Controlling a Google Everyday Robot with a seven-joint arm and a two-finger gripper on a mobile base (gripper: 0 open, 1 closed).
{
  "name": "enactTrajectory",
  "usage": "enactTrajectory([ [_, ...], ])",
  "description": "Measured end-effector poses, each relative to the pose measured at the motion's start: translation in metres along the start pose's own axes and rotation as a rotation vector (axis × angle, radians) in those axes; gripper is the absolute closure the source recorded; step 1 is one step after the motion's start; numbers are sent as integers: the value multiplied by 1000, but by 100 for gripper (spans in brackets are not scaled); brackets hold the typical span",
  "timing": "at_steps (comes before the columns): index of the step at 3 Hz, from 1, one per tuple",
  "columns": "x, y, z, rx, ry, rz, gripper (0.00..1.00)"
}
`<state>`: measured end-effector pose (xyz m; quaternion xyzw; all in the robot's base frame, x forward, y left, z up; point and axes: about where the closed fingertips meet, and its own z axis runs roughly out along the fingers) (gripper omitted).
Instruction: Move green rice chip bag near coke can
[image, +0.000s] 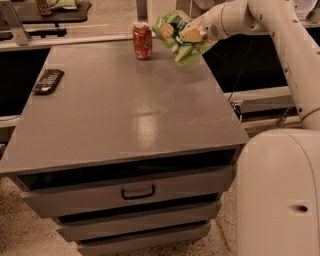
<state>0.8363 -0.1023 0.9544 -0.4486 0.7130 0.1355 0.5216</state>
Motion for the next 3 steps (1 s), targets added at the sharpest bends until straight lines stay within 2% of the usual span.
enactTrajectory([
  [2, 24, -11, -1, 45, 59, 45, 100],
  [3, 33, -4, 6, 12, 70, 68, 82],
])
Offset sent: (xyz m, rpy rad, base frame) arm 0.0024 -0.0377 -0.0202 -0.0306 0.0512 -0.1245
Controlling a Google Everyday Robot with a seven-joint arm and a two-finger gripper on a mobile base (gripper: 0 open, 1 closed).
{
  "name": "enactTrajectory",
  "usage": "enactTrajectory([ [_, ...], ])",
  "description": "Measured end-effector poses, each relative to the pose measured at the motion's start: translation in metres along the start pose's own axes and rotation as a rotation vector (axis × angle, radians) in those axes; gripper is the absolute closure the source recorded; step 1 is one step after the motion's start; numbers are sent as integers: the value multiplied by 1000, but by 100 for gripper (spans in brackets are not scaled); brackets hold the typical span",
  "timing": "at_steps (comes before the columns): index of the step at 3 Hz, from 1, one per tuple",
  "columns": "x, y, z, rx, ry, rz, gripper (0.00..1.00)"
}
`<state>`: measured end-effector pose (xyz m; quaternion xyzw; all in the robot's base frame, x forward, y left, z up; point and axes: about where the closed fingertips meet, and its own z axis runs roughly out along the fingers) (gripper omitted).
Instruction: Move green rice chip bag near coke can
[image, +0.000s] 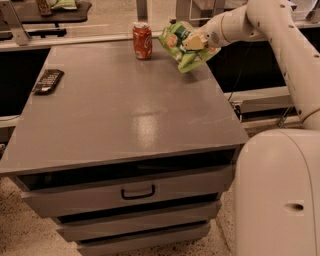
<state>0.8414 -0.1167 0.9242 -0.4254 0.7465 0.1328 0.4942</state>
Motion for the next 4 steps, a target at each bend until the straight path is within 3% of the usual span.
enactTrajectory([
  [3, 24, 25, 30, -105, 36, 64, 12],
  [4, 29, 34, 37, -137, 44, 75, 0],
])
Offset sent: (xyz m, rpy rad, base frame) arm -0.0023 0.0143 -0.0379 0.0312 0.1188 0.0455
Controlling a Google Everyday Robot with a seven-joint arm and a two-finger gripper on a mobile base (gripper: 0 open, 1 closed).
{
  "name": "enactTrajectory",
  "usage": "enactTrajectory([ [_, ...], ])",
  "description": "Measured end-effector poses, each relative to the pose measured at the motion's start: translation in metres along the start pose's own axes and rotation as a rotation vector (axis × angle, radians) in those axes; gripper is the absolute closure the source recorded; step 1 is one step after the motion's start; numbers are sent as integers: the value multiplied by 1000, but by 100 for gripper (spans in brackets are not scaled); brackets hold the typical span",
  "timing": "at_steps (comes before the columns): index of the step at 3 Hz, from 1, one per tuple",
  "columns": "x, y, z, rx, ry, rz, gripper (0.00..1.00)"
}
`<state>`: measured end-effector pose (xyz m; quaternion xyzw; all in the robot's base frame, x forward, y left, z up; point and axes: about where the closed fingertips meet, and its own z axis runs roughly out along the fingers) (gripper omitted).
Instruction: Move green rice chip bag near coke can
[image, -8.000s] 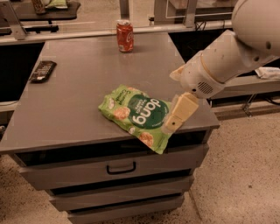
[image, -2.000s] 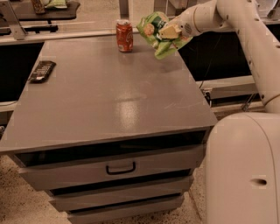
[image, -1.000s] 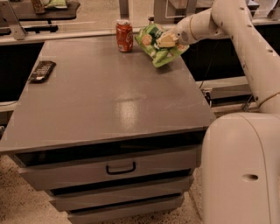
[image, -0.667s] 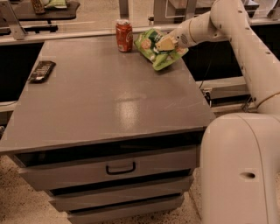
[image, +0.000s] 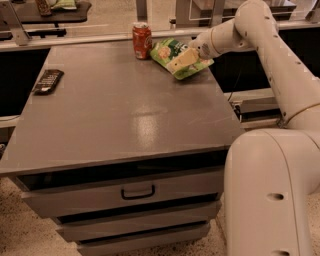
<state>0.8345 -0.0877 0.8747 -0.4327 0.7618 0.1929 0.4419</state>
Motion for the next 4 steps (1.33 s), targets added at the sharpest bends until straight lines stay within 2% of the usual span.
enactTrajectory([
  [1, -3, 7, 1, -26, -10, 0, 0],
  [2, -13, 12, -23, -14, -33, -28, 0],
  [3, -23, 28, -74, -3, -78, -77, 0],
  [4, -23, 68, -142, -32, -140, -148, 0],
])
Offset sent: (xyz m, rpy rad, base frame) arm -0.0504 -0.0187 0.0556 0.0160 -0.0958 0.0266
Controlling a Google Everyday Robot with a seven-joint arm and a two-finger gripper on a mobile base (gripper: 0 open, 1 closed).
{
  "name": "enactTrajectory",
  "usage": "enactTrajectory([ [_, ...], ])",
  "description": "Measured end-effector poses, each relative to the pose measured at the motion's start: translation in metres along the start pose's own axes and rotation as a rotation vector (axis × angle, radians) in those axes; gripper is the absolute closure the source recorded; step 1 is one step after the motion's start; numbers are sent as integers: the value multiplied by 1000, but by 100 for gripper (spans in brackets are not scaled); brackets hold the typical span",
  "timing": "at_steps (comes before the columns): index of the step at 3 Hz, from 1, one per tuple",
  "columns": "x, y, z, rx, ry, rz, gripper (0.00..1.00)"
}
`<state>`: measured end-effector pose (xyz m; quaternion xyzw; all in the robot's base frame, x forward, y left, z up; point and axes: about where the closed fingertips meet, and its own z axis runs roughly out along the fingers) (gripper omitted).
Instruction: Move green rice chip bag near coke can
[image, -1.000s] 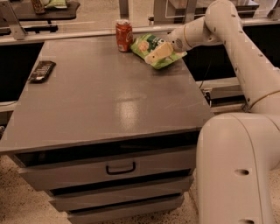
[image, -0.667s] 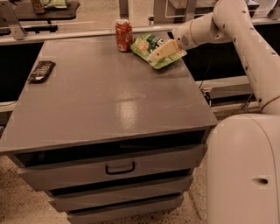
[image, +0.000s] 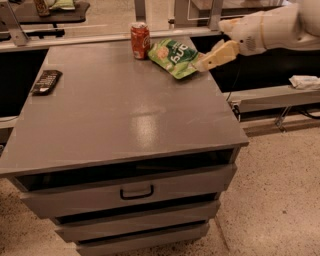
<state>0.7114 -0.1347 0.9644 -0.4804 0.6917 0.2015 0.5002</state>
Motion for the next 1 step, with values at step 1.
enactTrajectory([
  [1, -12, 41, -65, 9, -68, -53, 0],
])
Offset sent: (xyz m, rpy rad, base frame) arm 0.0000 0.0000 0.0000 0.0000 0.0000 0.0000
